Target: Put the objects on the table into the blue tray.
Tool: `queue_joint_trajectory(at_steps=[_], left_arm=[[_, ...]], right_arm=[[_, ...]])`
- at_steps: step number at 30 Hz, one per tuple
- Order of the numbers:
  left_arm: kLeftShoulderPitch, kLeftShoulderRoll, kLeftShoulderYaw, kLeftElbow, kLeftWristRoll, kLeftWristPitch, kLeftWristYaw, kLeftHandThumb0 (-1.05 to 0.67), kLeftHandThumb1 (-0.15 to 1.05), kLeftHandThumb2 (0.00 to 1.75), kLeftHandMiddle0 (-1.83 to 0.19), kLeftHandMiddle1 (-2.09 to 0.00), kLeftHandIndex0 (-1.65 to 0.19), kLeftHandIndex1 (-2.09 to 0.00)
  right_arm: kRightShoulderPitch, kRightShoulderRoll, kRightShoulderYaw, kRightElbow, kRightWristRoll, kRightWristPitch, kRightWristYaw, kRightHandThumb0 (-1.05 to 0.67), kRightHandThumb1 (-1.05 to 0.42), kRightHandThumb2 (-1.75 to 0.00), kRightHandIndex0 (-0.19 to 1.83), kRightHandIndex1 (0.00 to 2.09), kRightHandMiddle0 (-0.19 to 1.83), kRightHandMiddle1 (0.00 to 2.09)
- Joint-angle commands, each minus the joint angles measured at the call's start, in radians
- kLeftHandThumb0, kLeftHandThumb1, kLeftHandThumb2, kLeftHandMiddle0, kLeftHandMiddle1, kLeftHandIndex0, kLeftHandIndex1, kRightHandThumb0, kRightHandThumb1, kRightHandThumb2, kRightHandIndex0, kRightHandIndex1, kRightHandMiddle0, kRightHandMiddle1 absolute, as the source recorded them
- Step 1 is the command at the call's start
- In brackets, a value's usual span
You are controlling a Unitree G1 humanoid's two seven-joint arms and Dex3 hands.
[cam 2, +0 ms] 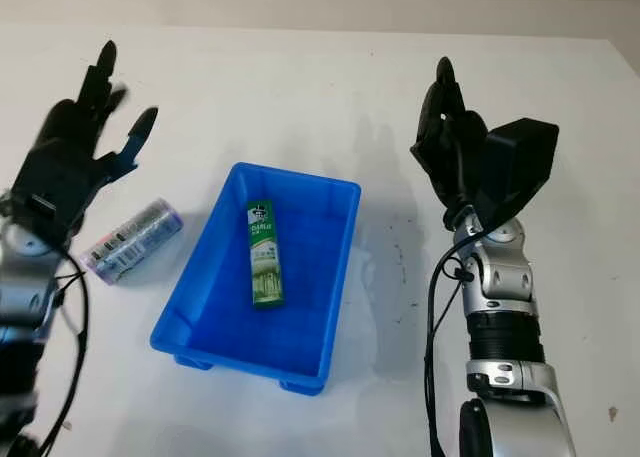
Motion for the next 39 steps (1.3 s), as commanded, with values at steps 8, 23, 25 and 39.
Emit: queue_joint_trajectory(at_steps=[8,23,25,39], left_arm=[[0.241,0.003,-0.034,-0.517,0.390,0.350,-0.198,-0.83,1.05,0.31,0.00,-0.09,0.02,-0.07],[0.384,-0.106,-0.060,-0.487,0.658,0.304,-0.328,-0.85,1.05,0.23,-0.06,-0.06,-0.03,-0.07],[0.377,-0.109,-0.065,-0.455,0.674,0.291,-0.339,-0.87,1.05,0.23,-0.04,-0.05,-0.02,-0.06],[0.247,0.000,-0.040,-0.315,0.634,0.208,-0.538,-0.81,1.05,0.14,0.00,-0.05,0.01,-0.05]], right_arm=[[-0.006,0.017,0.013,0.009,-0.002,-0.013,0.017,-0.71,-1.05,-0.84,-0.19,0.00,-0.19,0.00],[-0.030,0.015,0.012,0.068,-0.007,-0.038,0.045,-0.69,-1.05,-0.85,-0.19,0.00,-0.19,0.00],[-0.029,0.015,0.007,0.065,-0.002,-0.034,0.051,-0.69,-1.05,-0.85,-0.19,0.00,-0.19,0.00],[-0.021,0.003,0.000,0.056,-0.005,-0.025,0.047,-0.68,-1.05,-0.82,-0.19,0.00,-0.19,0.00]])
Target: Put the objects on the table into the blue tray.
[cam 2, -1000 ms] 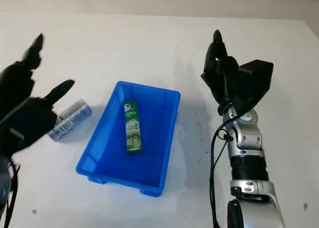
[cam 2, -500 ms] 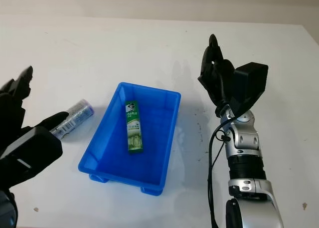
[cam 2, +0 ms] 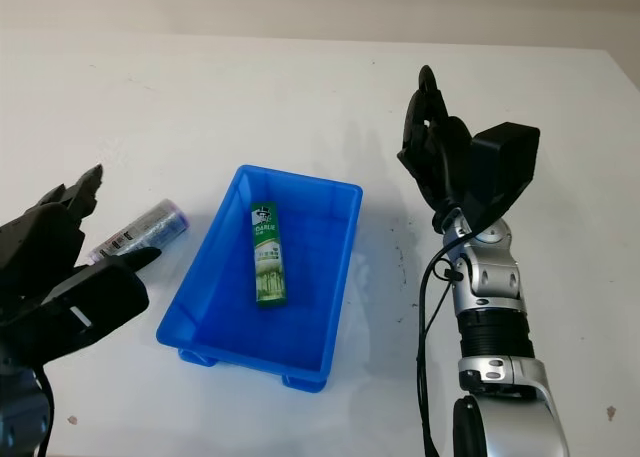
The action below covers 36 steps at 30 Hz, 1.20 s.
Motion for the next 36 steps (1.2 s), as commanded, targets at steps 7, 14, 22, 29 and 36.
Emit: queue_joint_trajectory(at_steps=[7,14,22,29,36], left_arm=[[-0.099,0.188,0.050,0.100,-0.071,-0.105,-0.078,-0.82,0.98,0.06,-0.07,-0.07,-0.04,-0.07],[-0.134,0.301,0.061,0.170,-0.114,-0.177,-0.083,-0.81,0.95,0.05,-0.13,-0.07,-0.10,-0.09],[-0.126,0.362,0.045,0.181,-0.106,-0.186,-0.123,-0.81,0.95,0.06,-0.20,-0.09,-0.11,-0.08],[-0.109,0.364,0.039,0.157,-0.127,-0.191,-0.166,-0.88,1.01,0.07,-0.29,-0.15,-0.12,-0.08],[-0.106,0.354,-0.015,0.154,-0.106,-0.203,-0.172,-0.89,1.03,0.06,-0.24,-0.20,-0.09,-0.06]], right_arm=[[-0.002,-0.019,-0.011,-0.013,-0.002,0.011,-0.002,-0.68,-1.05,-0.82,-0.19,0.00,-0.19,0.00],[-0.002,-0.023,-0.009,-0.012,-0.001,0.013,0.004,-0.69,-1.05,-0.82,-0.19,0.00,-0.19,0.00],[-0.007,-0.026,-0.010,-0.017,-0.003,0.025,-0.003,-0.69,-1.05,-0.81,-0.19,0.00,-0.19,0.00],[-0.013,-0.023,-0.004,-0.013,-0.010,0.026,-0.005,-0.69,-1.05,-0.82,-0.19,0.00,-0.19,0.00],[-0.008,-0.017,-0.008,-0.025,-0.006,0.035,-0.015,-0.69,-1.05,-0.82,-0.19,0.00,-0.19,0.00]])
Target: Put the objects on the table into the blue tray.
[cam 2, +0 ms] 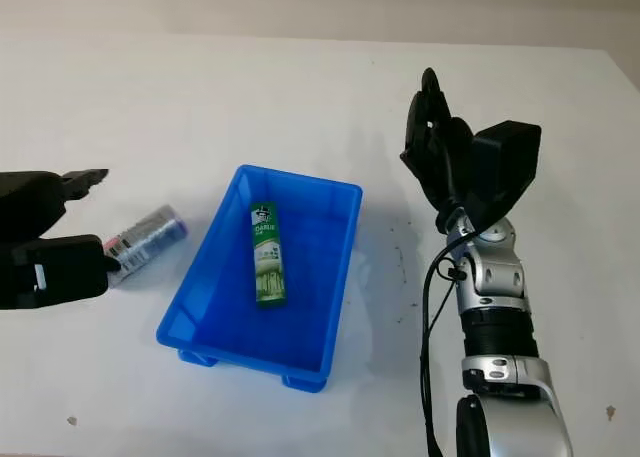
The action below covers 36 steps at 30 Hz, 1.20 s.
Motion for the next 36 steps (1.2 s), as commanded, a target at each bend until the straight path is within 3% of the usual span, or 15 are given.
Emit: queue_joint_trajectory(at_steps=[1,3,5,8,9,12,13,14,15,17,19,24,26,29,36], left_arm=[[0.011,0.001,-0.023,-0.018,0.004,-0.019,-0.004,-0.89,1.04,0.06,-0.15,-0.43,-0.09,-0.06],[0.010,-0.011,-0.028,-0.023,-0.018,-0.025,-0.004,-0.87,1.04,0.06,-0.07,-0.57,-0.13,-0.07],[0.007,-0.034,-0.037,-0.033,-0.028,-0.012,-0.010,-0.84,1.02,0.06,0.03,-0.96,-0.08,-0.05],[0.003,-0.043,-0.072,-0.043,-0.009,-0.014,-0.017,-0.84,1.03,0.06,-0.08,-0.36,-0.06,-0.05],[0.001,-0.047,-0.084,-0.043,0.001,-0.016,-0.018,-0.84,1.03,0.06,-0.14,-0.31,-0.07,-0.06],[-0.002,-0.053,-0.100,-0.036,0.011,-0.024,-0.005,-0.81,1.03,0.05,0.13,-1.71,-0.11,-0.09],[-0.005,-0.052,-0.104,-0.033,0.016,-0.027,-0.004,-0.80,1.03,0.05,0.14,-1.90,-0.12,-0.09],[-0.009,-0.046,-0.114,-0.029,0.029,-0.032,-0.008,-0.80,1.04,0.06,-0.12,-2.01,-0.17,-0.13],[-0.013,-0.043,-0.120,-0.025,0.040,-0.036,-0.012,-0.80,1.04,0.07,-0.25,-2.04,-0.19,-0.20],[-0.016,-0.043,-0.123,-0.021,0.048,-0.044,-0.012,-0.78,1.04,0.08,-0.40,-2.09,0.10,-0.80],[-0.014,-0.040,-0.122,-0.016,0.050,-0.062,0.000,-0.75,1.05,0.07,-0.29,-2.09,0.15,-0.92],[-0.009,-0.029,-0.123,0.001,0.064,-0.109,0.027,-0.63,1.05,0.17,-0.43,-2.09,0.04,-1.45],[-0.006,-0.023,-0.126,0.007,0.085,-0.127,0.042,-0.61,1.05,0.22,-0.48,-2.09,0.01,-1.50],[0.005,-0.009,-0.134,0.017,0.142,-0.174,0.100,-0.56,1.05,0.35,-0.65,-2.09,0.01,-1.97],[0.019,-0.012,-0.127,0.026,0.198,-0.226,0.144,-0.49,1.05,0.50,-0.70,-2.09,-0.01,-2.09]], right_arm=[[-0.004,-0.007,-0.007,-0.019,0.000,0.005,0.000,-0.69,-1.05,-0.81,-0.19,0.00,-0.19,0.00],[-0.002,-0.008,-0.006,-0.021,0.000,0.006,0.000,-0.68,-1.05,-0.82,-0.19,0.00,-0.19,0.00],[0.000,-0.007,-0.006,-0.022,-0.001,0.006,-0.001,-0.68,-1.05,-0.82,-0.19,0.00,-0.19,0.00],[0.001,-0.007,-0.009,-0.021,0.003,0.004,0.002,-0.68,-1.05,-0.82,-0.19,0.00,-0.19,0.00],[0.001,-0.007,-0.010,-0.021,0.004,0.005,0.002,-0.68,-1.05,-0.82,-0.19,0.00,-0.19,0.00],[0.001,-0.009,-0.012,-0.021,0.005,0.004,0.002,-0.68,-1.05,-0.81,-0.19,0.00,-0.19,0.00],[0.001,-0.010,-0.012,-0.021,0.004,0.005,0.001,-0.68,-1.05,-0.80,-0.19,0.00,-0.19,0.00],[0.002,-0.011,-0.011,-0.023,0.002,0.004,0.000,-0.68,-1.05,-0.80,-0.19,0.00,-0.19,0.00],[0.002,-0.012,-0.010,-0.023,0.001,0.004,0.000,-0.68,-1.05,-0.80,-0.19,0.00,-0.19,0.00],[0.003,-0.012,-0.011,-0.023,0.002,0.003,0.001,-0.68,-1.05,-0.80,-0.19,0.00,-0.19,0.00],[0.002,-0.010,-0.013,-0.023,0.004,0.006,-0.001,-0.68,-1.05,-0.81,-0.19,0.00,-0.19,0.00],[0.000,-0.008,-0.016,-0.016,0.011,0.002,0.003,-0.68,-1.05,-0.81,-0.19,0.00,-0.19,0.00],[0.000,-0.009,-0.016,-0.014,0.011,0.000,0.002,-0.68,-1.05,-0.81,-0.19,0.00,-0.19,0.00],[0.000,-0.013,-0.015,-0.010,0.010,-0.001,0.007,-0.68,-1.05,-0.81,-0.19,0.00,-0.19,0.00],[-0.001,-0.011,-0.016,-0.008,0.014,-0.001,0.017,-0.68,-1.05,-0.81,-0.19,0.00,-0.19,0.00]])
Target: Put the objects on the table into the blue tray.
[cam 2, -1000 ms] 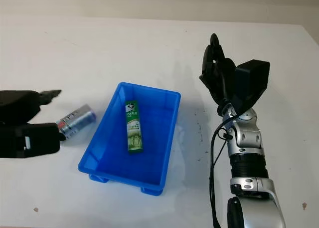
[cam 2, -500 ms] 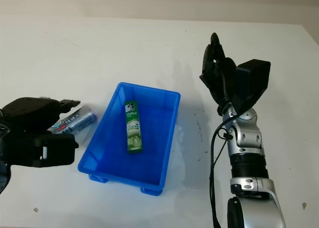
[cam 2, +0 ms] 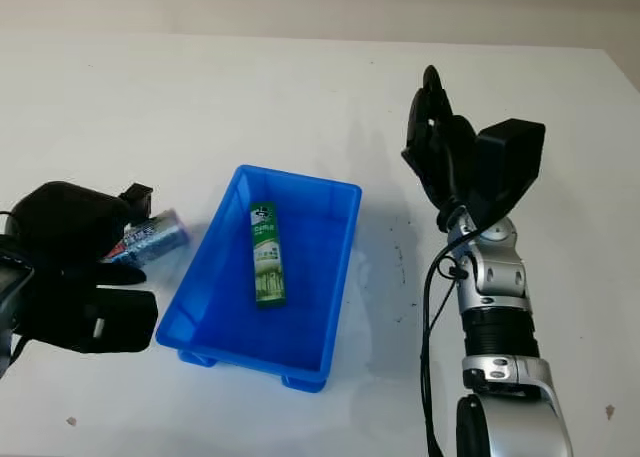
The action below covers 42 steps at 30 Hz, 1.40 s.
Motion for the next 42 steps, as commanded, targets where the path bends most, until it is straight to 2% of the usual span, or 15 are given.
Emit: queue_joint_trajectory(at_steps=[1,5,12,15,18,19,22,23,24,26,29,34,36,40,42], left_arm=[[0.013,-0.007,0.009,0.001,0.007,-0.004,0.017,-0.47,1.05,0.49,-0.73,-2.09,-0.06,-2.09],[0.015,-0.021,0.013,-0.002,0.013,0.002,0.033,-0.44,1.05,0.50,-0.75,-2.09,-0.07,-2.09],[0.016,-0.027,0.027,0.015,0.004,-0.014,0.122,-0.38,1.05,0.47,-0.76,-2.09,-0.12,-2.09],[0.004,-0.032,0.031,0.025,0.011,-0.003,0.120,-0.37,1.05,0.49,-0.75,-2.09,0.05,-2.09],[-0.020,-0.016,0.031,0.036,0.027,0.002,0.092,-0.38,1.05,0.50,-0.53,-2.09,0.16,-2.06],[-0.028,-0.001,0.030,0.041,0.033,-0.006,0.080,-0.36,1.05,0.49,-0.50,-2.09,0.18,-1.96],[-0.040,0.022,0.043,0.062,0.036,-0.024,0.100,-0.34,1.05,0.31,-0.40,-2.09,-0.08,-1.28],[-0.048,0.016,0.048,0.065,0.045,-0.008,0.094,-0.37,1.05,0.36,-0.41,-2.09,-0.02,-1.64],[-0.057,0.014,0.048,0.069,0.062,0.008,0.075,-0.39,1.05,0.41,-0.45,-2.09,-0.01,-1.86],[-0.074,0.005,0.055,0.077,0.066,0.034,0.053,-0.40,1.05,0.48,-0.56,-2.09,-0.08,-2.05],[-0.086,-0.011,0.080,0.080,0.045,0.066,0.056,-0.39,1.05,0.49,-0.69,-2.09,-0.19,-2.09],[-0.097,-0.009,0.136,0.066,-0.007,0.101,0.067,-0.38,1.05,0.51,-0.74,-2.09,-0.04,-2.09],[-0.116,-0.008,0.154,0.047,-0.018,0.118,0.053,-0.40,1.05,0.48,-0.71,-2.09,-0.05,-2.09],[-0.165,-0.016,0.178,0.009,-0.058,0.134,0.065,-0.41,1.05,0.45,-0.46,-2.09,0.01,-2.09],[-0.195,-0.018,0.170,-0.004,-0.065,0.121,0.091,-0.41,1.05,0.41,-0.48,-2.09,-0.09,-2.09]], right_arm=[[-0.002,-0.010,-0.011,-0.003,0.005,-0.001,0.005,-0.68,-1.05,-0.81,-0.19,0.00,-0.19,0.00],[-0.005,-0.008,-0.014,0.004,0.005,-0.003,0.004,-0.67,-1.05,-0.81,-0.19,0.00,-0.19,0.00],[-0.007,-0.005,-0.018,0.005,0.011,0.000,0.010,-0.68,-1.05,-0.80,-0.19,0.00,-0.19,0.00],[-0.006,-0.004,-0.018,0.003,0.013,-0.001,0.010,-0.68,-1.05,-0.79,-0.19,0.00,-0.19,0.00],[-0.004,-0.005,-0.018,0.002,0.013,-0.002,0.013,-0.68,-1.05,-0.79,-0.19,0.00,-0.19,0.00],[-0.004,-0.005,-0.018,0.001,0.013,-0.003,0.014,-0.67,-1.05,-0.80,-0.19,0.00,-0.19,0.00],[-0.002,-0.005,-0.019,0.004,0.013,-0.007,0.017,-0.67,-1.05,-0.80,-0.19,0.00,-0.19,0.00],[-0.001,-0.005,-0.020,0.005,0.013,-0.009,0.019,-0.67,-1.05,-0.80,-0.19,0.00,-0.19,0.00],[0.000,-0.005,-0.020,0.005,0.012,-0.010,0.020,-0.67,-1.05,-0.80,-0.19,0.00,-0.19,0.00],[0.000,-0.005,-0.022,0.008,0.014,-0.010,0.022,-0.68,-1.05,-0.80,-0.19,0.00,-0.19,0.00],[0.001,-0.004,-0.024,0.014,0.016,-0.019,0.031,-0.67,-1.05,-0.80,-0.19,0.00,-0.19,0.00],[0.001,-0.002,-0.027,0.022,0.018,-0.028,0.036,-0.67,-1.05,-0.80,-0.19,0.00,-0.19,0.00],[0.000,0.000,-0.029,0.025,0.020,-0.031,0.038,-0.67,-1.05,-0.80,-0.19,0.00,-0.19,0.00],[-0.004,0.003,-0.029,0.031,0.022,-0.029,0.042,-0.66,-1.05,-0.81,-0.19,0.00,-0.19,0.00],[-0.005,0.004,-0.025,0.035,0.018,-0.030,0.044,-0.66,-1.05,-0.82,-0.19,0.00,-0.19,0.00]])
